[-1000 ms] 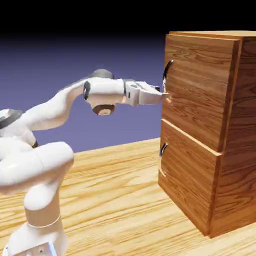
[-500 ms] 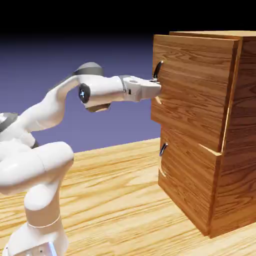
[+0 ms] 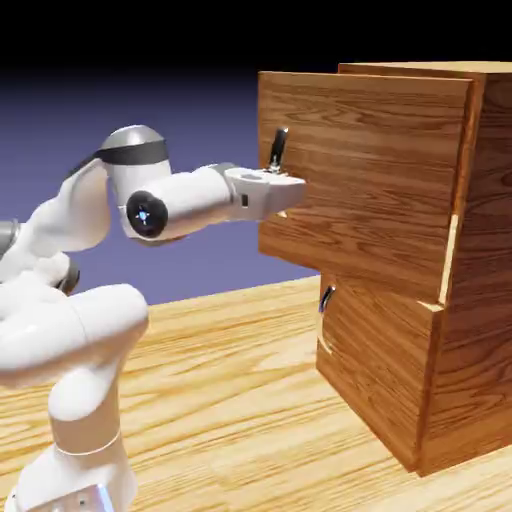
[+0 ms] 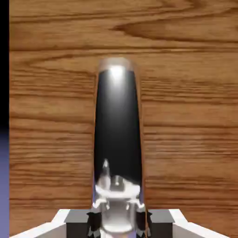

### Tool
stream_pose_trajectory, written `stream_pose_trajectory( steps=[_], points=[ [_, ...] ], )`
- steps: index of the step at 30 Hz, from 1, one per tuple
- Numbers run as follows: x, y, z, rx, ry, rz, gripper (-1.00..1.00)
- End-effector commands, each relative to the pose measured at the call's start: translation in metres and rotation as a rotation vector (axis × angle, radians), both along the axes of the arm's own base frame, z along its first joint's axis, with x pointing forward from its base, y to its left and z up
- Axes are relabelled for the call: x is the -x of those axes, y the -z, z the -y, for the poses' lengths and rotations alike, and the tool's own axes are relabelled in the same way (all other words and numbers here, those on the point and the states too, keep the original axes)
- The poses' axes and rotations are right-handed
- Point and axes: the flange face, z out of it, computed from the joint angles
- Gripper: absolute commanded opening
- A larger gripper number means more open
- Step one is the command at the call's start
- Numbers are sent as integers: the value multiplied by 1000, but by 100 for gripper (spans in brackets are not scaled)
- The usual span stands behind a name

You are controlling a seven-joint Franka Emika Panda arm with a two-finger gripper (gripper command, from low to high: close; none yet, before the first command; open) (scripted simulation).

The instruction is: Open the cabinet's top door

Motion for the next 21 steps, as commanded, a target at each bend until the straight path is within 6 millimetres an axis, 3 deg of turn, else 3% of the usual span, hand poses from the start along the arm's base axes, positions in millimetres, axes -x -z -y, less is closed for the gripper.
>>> stream_pose_trajectory(
  steps=[1,21],
  points=[
    [3,0,4,3,-14,0,-100],
    [50,0,117,3,-388,1,-100]
  ],
)
